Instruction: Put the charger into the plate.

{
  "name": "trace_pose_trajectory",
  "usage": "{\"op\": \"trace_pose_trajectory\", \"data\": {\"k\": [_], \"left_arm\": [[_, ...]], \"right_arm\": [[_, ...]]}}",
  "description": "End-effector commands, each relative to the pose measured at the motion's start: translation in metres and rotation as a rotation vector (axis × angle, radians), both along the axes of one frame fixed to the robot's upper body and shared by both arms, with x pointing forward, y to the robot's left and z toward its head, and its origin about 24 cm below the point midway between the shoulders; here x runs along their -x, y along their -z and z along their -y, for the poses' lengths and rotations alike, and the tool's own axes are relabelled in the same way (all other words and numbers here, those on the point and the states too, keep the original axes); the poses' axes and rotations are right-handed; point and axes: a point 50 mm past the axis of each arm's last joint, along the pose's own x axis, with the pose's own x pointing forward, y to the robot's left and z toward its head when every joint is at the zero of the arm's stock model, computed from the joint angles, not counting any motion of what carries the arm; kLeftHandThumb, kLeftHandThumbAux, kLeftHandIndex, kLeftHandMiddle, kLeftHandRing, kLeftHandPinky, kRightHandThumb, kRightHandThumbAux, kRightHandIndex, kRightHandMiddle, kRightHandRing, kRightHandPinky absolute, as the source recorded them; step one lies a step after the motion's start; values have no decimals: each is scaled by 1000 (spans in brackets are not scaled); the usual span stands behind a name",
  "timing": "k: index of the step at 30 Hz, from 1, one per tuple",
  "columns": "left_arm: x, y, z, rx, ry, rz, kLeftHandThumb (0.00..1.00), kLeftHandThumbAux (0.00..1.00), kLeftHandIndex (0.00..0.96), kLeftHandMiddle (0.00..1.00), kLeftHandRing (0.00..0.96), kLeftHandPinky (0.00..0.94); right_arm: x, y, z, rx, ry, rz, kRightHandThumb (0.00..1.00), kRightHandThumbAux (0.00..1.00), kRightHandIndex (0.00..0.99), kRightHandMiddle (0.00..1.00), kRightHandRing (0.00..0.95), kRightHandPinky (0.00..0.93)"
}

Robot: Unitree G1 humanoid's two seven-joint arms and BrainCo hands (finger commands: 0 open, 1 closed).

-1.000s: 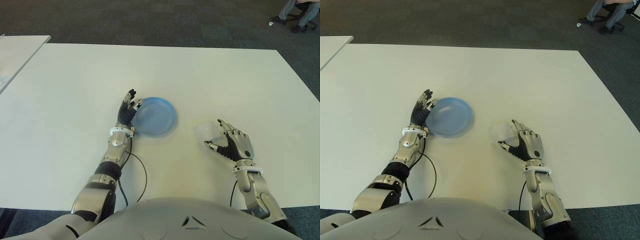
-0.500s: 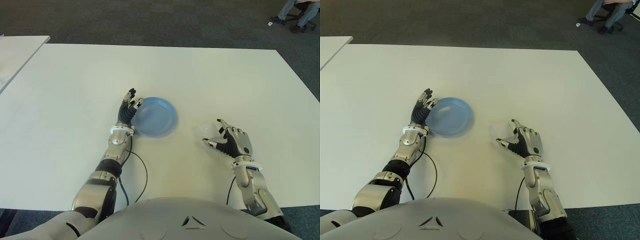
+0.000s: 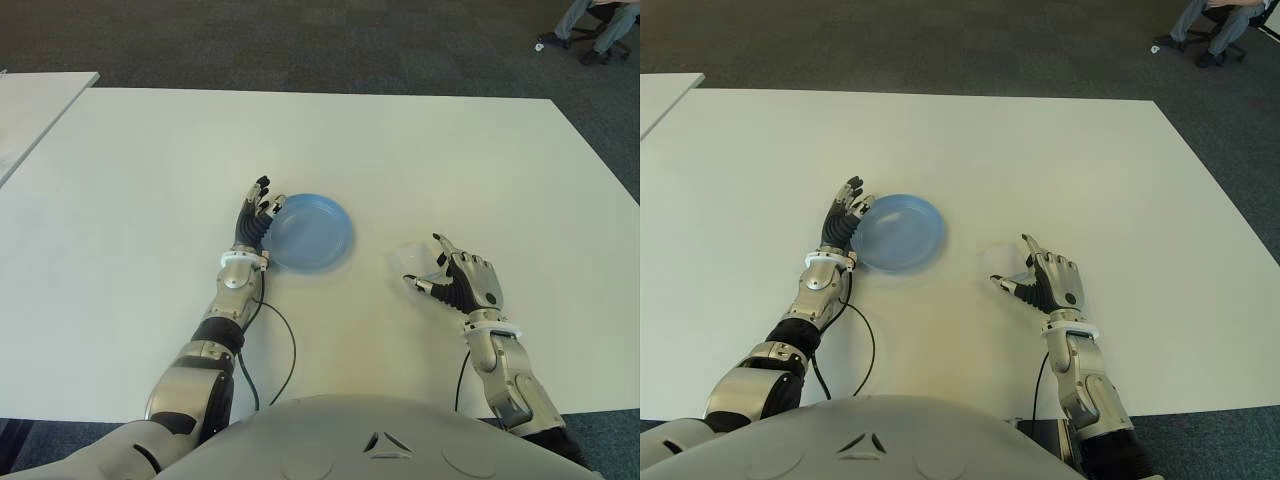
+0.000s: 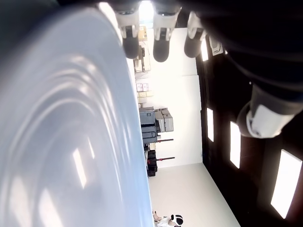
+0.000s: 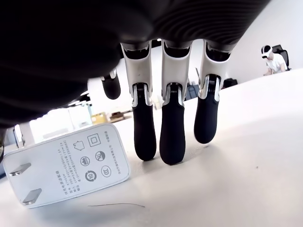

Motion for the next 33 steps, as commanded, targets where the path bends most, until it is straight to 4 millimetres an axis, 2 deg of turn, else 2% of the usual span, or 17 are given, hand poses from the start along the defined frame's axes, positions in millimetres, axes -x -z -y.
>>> {"op": "trace_pose_trajectory", "data": {"k": [1,7,11,15,24,33], "left_arm": [[18,25,0,1,-3,-142,0,483,5,92,48,0],[19,25,0,-1,-5,-141,0,485,13,102,60,17],[19,25,0,2,-6,-139,0,485,20,106,65,13],[19,25,1,3,-3,-138,0,478,23,100,56,2],[19,24,2,2,7,-128,0,474,20,94,48,0],[19,23,2,-1,15,-126,0,474,19,90,47,0]], "right_arm": [[5,9,-2,-2,-12,-56,440,313,90,129,229,376],[5,8,-2,2,-18,-57,405,288,99,112,195,312],[6,9,-3,4,-29,-68,342,261,92,62,113,178],[6,10,-3,8,-34,-87,285,234,84,17,45,105],[8,13,-5,36,-51,-159,245,181,41,0,1,15],[10,16,-8,30,-64,-186,264,151,3,0,0,0]]}}
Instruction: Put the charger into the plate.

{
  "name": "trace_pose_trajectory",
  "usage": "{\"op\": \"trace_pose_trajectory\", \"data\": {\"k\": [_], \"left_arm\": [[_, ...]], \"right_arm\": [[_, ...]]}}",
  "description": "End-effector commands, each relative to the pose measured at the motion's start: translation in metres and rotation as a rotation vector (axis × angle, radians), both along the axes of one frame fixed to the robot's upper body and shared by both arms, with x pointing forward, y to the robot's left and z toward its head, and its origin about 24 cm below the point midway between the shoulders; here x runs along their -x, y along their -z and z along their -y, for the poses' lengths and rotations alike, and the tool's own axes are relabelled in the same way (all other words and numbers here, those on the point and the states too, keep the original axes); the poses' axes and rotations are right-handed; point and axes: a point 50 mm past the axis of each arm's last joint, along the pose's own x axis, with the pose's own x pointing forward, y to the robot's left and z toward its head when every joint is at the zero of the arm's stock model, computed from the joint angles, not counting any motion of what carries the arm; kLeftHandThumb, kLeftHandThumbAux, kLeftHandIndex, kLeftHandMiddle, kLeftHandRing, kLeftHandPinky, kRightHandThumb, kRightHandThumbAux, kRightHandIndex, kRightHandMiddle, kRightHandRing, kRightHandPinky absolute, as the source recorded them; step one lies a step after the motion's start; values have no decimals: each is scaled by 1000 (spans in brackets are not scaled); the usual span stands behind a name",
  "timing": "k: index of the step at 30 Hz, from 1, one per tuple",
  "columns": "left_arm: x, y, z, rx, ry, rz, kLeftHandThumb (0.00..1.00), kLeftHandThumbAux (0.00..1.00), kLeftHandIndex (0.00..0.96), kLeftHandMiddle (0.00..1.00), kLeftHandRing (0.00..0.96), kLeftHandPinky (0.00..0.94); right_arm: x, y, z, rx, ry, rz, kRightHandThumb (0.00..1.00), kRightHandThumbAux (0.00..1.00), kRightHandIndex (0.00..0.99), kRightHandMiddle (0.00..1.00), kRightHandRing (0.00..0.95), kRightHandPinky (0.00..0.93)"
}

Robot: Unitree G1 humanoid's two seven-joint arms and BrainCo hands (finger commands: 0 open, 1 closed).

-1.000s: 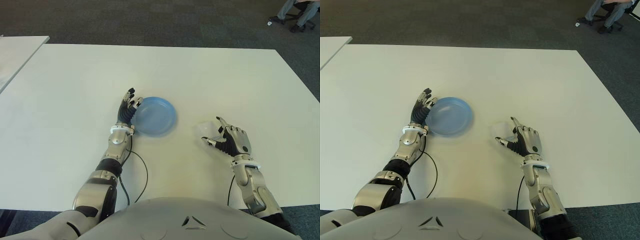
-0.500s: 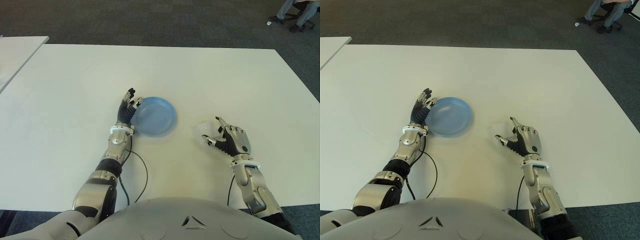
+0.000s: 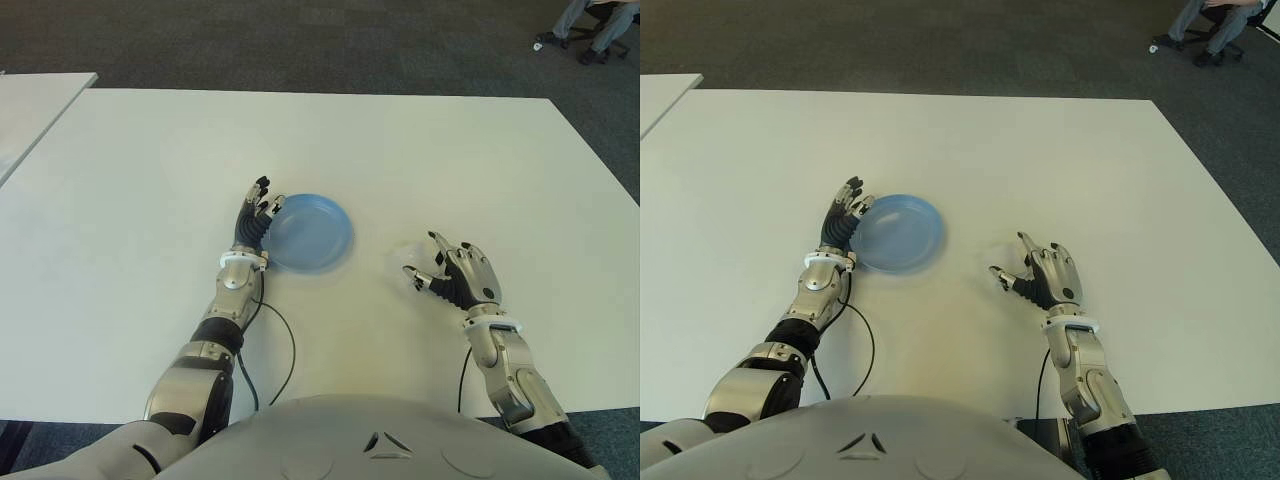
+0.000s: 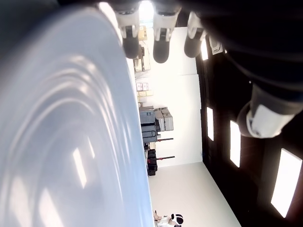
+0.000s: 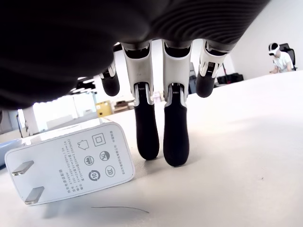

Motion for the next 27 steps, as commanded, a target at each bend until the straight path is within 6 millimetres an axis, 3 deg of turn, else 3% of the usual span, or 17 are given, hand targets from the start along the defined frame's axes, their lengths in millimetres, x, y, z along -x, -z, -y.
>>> {"op": "trace_pose_trajectory", "data": {"k": [1,27], "left_arm": [[18,23,1,-3,12,-129,0,474,19,89,45,0],[16,25,2,-5,19,-140,0,464,18,82,32,0]], "right_arm": [[12,19,-3,-7,-12,-123,266,151,1,0,0,0],[10,25,-3,-27,-31,-107,270,145,0,0,0,0]]}}
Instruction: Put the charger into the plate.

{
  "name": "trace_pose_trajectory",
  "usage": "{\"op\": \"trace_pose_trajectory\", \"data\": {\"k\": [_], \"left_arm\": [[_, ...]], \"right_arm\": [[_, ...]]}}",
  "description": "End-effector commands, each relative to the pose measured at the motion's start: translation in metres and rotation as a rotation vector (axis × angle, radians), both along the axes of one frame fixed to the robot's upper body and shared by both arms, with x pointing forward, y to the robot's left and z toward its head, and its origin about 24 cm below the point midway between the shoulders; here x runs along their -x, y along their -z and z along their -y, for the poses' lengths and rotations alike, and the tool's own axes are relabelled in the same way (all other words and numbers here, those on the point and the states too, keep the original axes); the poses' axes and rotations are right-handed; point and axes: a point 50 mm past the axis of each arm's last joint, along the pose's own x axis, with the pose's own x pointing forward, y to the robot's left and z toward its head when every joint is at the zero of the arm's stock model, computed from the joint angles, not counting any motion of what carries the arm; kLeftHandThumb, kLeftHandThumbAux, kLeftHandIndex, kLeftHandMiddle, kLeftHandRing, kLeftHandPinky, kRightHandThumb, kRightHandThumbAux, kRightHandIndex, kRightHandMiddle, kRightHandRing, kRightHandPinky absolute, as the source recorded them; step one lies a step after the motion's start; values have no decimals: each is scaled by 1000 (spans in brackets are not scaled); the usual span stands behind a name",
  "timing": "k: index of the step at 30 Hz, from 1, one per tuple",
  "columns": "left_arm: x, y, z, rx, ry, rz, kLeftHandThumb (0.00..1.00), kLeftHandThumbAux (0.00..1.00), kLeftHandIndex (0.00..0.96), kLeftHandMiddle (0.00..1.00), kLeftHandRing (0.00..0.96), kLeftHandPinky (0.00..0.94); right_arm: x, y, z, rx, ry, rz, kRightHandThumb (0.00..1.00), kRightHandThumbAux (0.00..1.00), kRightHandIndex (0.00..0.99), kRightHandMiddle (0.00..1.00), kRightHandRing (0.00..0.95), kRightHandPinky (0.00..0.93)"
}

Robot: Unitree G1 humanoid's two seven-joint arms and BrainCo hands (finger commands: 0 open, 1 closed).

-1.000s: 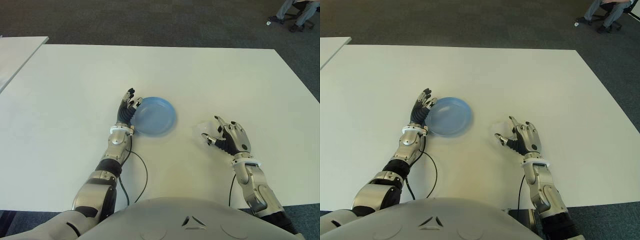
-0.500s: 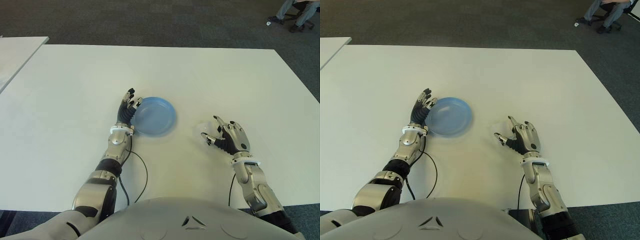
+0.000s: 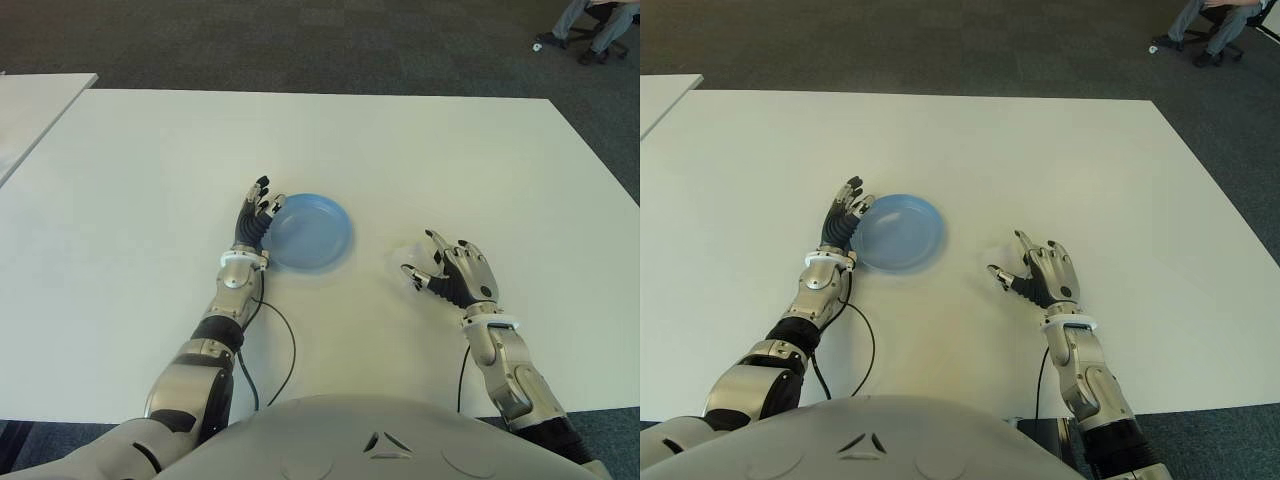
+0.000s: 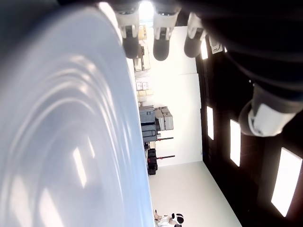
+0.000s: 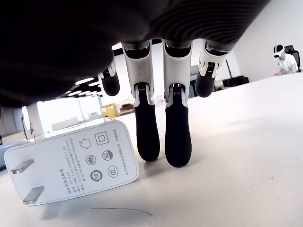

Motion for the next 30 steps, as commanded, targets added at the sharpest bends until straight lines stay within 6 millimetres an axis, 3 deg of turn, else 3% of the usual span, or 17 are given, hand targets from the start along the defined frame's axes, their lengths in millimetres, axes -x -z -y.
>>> {"op": "trace_pose_trajectory", "data": {"k": [1,30], "left_arm": [[18,24,1,-5,14,-138,0,465,19,82,33,0],[16,25,2,-16,20,-141,0,453,14,78,33,0]], "right_arm": [[13,20,-5,-22,-15,-120,269,145,0,0,0,0],[10,21,-4,-12,-31,-76,263,135,0,0,0,0]]}}
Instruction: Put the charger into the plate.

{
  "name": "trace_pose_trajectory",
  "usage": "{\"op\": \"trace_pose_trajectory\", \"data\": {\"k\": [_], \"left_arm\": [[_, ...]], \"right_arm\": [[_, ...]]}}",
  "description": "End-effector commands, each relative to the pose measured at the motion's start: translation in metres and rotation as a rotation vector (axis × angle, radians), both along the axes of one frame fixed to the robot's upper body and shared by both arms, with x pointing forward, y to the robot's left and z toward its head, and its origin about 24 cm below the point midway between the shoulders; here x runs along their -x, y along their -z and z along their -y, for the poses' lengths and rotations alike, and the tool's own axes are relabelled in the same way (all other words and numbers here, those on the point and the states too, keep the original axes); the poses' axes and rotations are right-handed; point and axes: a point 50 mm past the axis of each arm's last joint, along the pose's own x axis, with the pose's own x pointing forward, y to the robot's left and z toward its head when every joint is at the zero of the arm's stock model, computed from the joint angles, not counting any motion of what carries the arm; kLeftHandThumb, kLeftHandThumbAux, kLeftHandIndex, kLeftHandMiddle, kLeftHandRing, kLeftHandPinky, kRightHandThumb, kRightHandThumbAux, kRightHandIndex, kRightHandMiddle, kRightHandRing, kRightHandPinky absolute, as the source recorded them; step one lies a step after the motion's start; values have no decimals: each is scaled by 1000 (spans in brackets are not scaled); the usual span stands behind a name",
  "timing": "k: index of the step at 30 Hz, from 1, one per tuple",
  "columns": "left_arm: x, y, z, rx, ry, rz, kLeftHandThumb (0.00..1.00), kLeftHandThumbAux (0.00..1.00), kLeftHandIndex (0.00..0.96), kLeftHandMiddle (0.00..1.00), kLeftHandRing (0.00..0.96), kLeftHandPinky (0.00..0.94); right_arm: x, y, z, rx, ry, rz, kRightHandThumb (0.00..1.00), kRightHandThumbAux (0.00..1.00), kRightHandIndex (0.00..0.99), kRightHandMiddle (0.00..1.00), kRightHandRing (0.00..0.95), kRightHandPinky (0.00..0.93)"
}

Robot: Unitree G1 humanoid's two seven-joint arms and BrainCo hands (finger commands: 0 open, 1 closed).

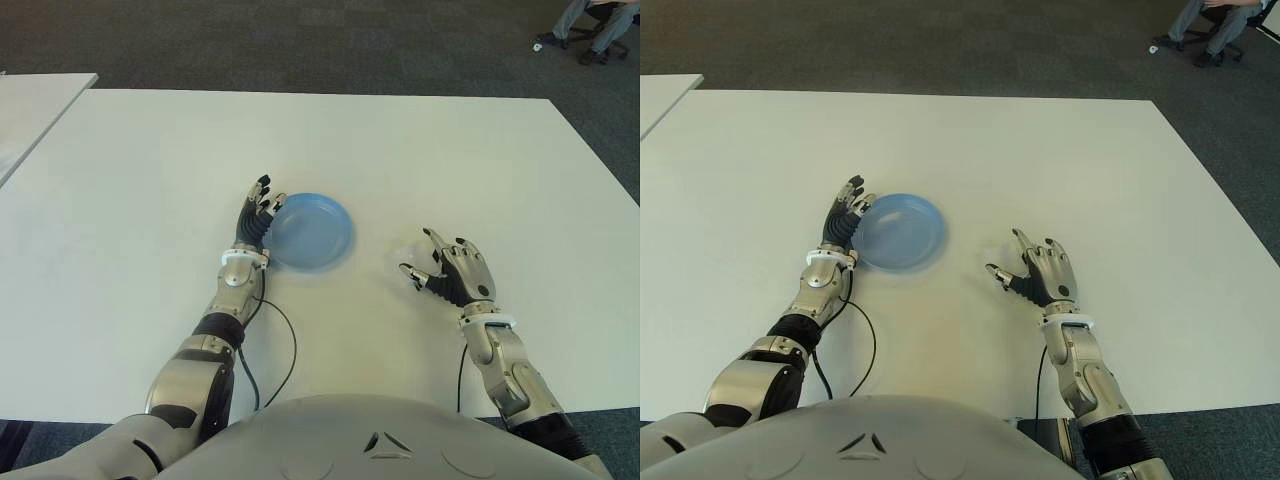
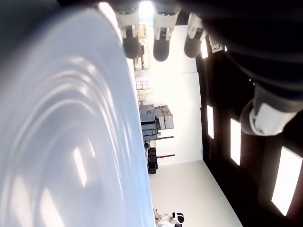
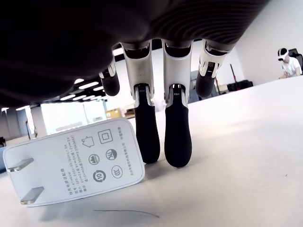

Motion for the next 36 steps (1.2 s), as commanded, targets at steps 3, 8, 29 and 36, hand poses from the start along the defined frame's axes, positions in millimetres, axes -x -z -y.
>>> {"op": "trace_pose_trajectory", "data": {"k": [3,8,29,36], "left_arm": [[19,25,1,-14,14,-143,0,457,18,85,37,0],[18,25,1,-11,12,-147,0,464,27,94,46,1],[18,26,1,-9,9,-149,0,478,43,107,67,19],[18,26,1,-8,10,-156,0,488,46,107,65,7]], "right_arm": [[12,15,-2,-10,-12,-101,268,135,0,0,0,0],[11,11,-3,-13,-13,-85,271,134,0,0,0,0],[11,5,-6,-24,-19,-65,262,145,0,0,0,0],[10,5,-7,-28,-16,-63,261,147,0,0,0,0]]}}
